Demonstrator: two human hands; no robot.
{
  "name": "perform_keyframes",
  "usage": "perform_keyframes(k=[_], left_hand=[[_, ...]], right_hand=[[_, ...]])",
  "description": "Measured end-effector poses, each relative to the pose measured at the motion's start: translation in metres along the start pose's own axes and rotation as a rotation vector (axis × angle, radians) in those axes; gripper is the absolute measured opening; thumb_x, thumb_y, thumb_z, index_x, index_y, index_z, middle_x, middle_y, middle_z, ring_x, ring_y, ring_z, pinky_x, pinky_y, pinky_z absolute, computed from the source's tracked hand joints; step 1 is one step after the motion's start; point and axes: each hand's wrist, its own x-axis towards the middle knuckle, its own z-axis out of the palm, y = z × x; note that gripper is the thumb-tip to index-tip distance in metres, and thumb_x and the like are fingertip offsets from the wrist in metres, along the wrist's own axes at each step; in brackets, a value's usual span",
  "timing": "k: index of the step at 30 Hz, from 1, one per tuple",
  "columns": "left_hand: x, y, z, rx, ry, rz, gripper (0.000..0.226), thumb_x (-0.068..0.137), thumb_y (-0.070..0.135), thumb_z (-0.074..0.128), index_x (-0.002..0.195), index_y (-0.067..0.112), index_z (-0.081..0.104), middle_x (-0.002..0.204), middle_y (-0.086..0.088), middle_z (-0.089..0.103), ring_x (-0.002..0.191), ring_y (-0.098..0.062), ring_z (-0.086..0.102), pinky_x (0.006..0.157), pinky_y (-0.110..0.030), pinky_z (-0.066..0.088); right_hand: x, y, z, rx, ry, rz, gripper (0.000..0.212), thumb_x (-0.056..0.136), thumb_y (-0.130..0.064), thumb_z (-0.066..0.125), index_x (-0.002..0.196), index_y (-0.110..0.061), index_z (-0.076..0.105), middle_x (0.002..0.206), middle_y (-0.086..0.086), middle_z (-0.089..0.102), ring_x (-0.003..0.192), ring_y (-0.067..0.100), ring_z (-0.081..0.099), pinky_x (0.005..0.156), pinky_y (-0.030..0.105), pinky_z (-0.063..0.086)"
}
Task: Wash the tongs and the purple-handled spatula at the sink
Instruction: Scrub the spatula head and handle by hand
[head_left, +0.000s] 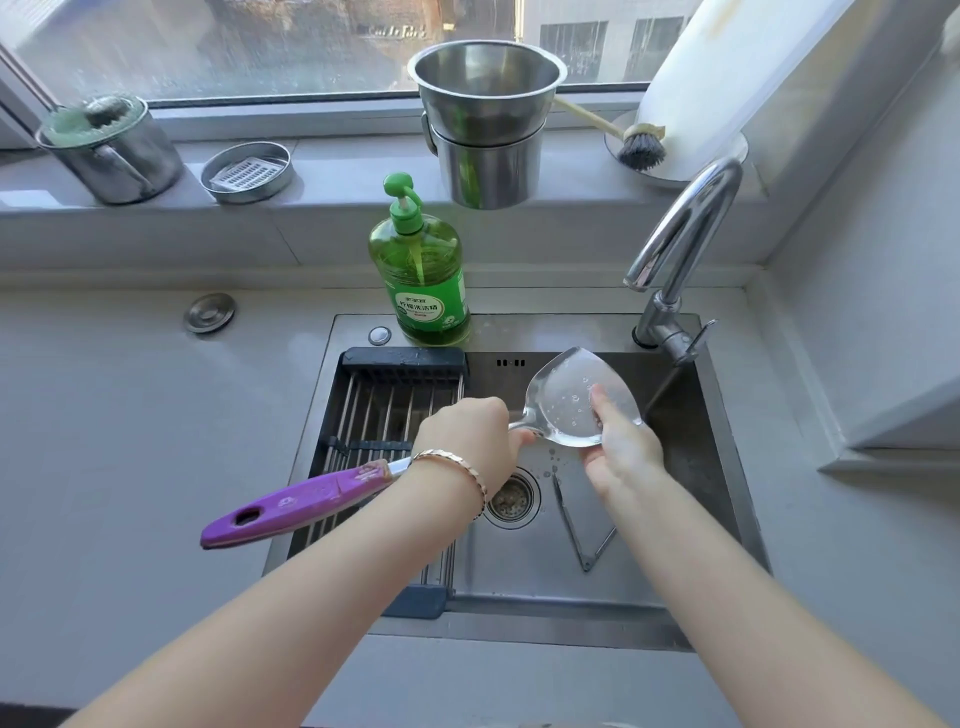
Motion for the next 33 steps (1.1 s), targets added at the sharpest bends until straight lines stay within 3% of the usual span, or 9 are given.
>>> perform_keyframes(k=[5, 10, 14, 19, 24, 27, 29, 31, 33], left_hand=[[0.001, 0.003, 0.001, -0.002, 0.012, -0.009, 0.040, 0.094, 0.046, 0.041, 0.097, 0.010, 0.058, 0.105, -0.010, 0.064, 0.098, -0.031, 0.061, 0.070, -0.029, 0.037], [0.000, 0.006, 0.003, 0.034, -0.013, 0.019, 0.040, 0.095, 0.047, 0.039, 0.097, 0.011, 0.056, 0.104, -0.009, 0.064, 0.095, -0.030, 0.061, 0.068, -0.030, 0.038], [0.003, 0.008, 0.006, 0.028, -0.022, 0.010, 0.040, 0.095, 0.044, 0.040, 0.102, 0.009, 0.058, 0.108, -0.011, 0.064, 0.099, -0.032, 0.061, 0.070, -0.029, 0.036], [0.001, 0.000, 0.010, 0.087, -0.053, 0.024, 0.043, 0.095, 0.048, 0.038, 0.098, 0.009, 0.058, 0.102, -0.009, 0.065, 0.094, -0.029, 0.062, 0.070, -0.029, 0.042], [0.004, -0.004, 0.025, 0.080, -0.158, 0.072, 0.036, 0.095, 0.043, 0.042, 0.091, 0.011, 0.057, 0.099, -0.009, 0.065, 0.092, -0.028, 0.063, 0.073, -0.030, 0.048], [0.004, -0.004, 0.040, 0.180, -0.175, 0.176, 0.023, 0.097, 0.027, 0.041, 0.108, 0.009, 0.052, 0.107, -0.010, 0.062, 0.097, -0.031, 0.061, 0.077, -0.034, 0.047], [0.007, -0.003, 0.049, 0.271, -0.158, 0.202, 0.020, 0.098, 0.020, 0.040, 0.114, 0.010, 0.047, 0.110, -0.010, 0.061, 0.098, -0.031, 0.061, 0.075, -0.034, 0.045], [0.012, -0.006, 0.055, 0.311, -0.175, 0.176, 0.020, 0.099, 0.018, 0.038, 0.116, 0.011, 0.045, 0.112, -0.009, 0.061, 0.099, -0.032, 0.062, 0.073, -0.034, 0.044], [0.020, -0.008, 0.061, 0.306, -0.189, 0.159, 0.020, 0.099, 0.017, 0.037, 0.117, 0.010, 0.043, 0.113, -0.009, 0.061, 0.100, -0.032, 0.063, 0.075, -0.035, 0.046]], right_hand=[[-0.014, 0.024, -0.004, -0.145, -0.183, 0.121, 0.009, 0.086, -0.001, 0.062, 0.092, 0.006, 0.059, 0.069, 0.010, 0.068, 0.053, 0.016, 0.065, 0.062, 0.029, 0.060], [0.003, 0.002, -0.001, -0.033, 0.023, 0.018, 0.032, 0.082, -0.002, 0.067, 0.112, 0.003, 0.056, 0.100, 0.014, 0.061, 0.081, 0.025, 0.062, 0.079, 0.039, 0.055], [-0.008, 0.020, -0.005, -0.217, -0.212, 0.183, 0.006, 0.084, 0.002, 0.063, 0.086, 0.006, 0.060, 0.065, 0.012, 0.069, 0.052, 0.018, 0.066, 0.051, 0.025, 0.058], [0.021, -0.008, -0.012, -0.224, 0.016, -0.016, 0.024, 0.086, -0.019, 0.066, 0.105, -0.004, 0.062, 0.094, 0.010, 0.063, 0.083, 0.026, 0.063, 0.085, 0.039, 0.054], [0.019, 0.017, -0.027, -0.355, 0.073, -0.034, 0.020, 0.096, -0.024, 0.048, 0.094, -0.007, 0.059, 0.095, 0.007, 0.061, 0.091, 0.024, 0.060, 0.082, 0.036, 0.051], [0.030, 0.003, -0.039, -0.452, 0.204, -0.065, 0.037, 0.097, -0.032, 0.044, 0.078, -0.003, 0.057, 0.092, 0.008, 0.059, 0.088, 0.028, 0.059, 0.084, 0.040, 0.052], [0.042, -0.011, -0.047, -0.461, 0.260, -0.035, 0.044, 0.098, -0.033, 0.040, 0.067, -0.005, 0.052, 0.095, 0.008, 0.059, 0.084, 0.027, 0.063, 0.069, 0.032, 0.056], [0.051, -0.025, -0.053, -0.364, 0.154, 0.041, 0.045, 0.101, -0.031, 0.036, 0.066, -0.008, 0.053, 0.097, 0.009, 0.062, 0.060, 0.018, 0.065, 0.047, 0.023, 0.052], [0.056, -0.038, -0.059, -0.276, 0.057, 0.090, 0.045, 0.102, -0.030, 0.030, 0.073, -0.006, 0.053, 0.091, 0.011, 0.063, 0.052, 0.016, 0.063, 0.048, 0.023, 0.052]])
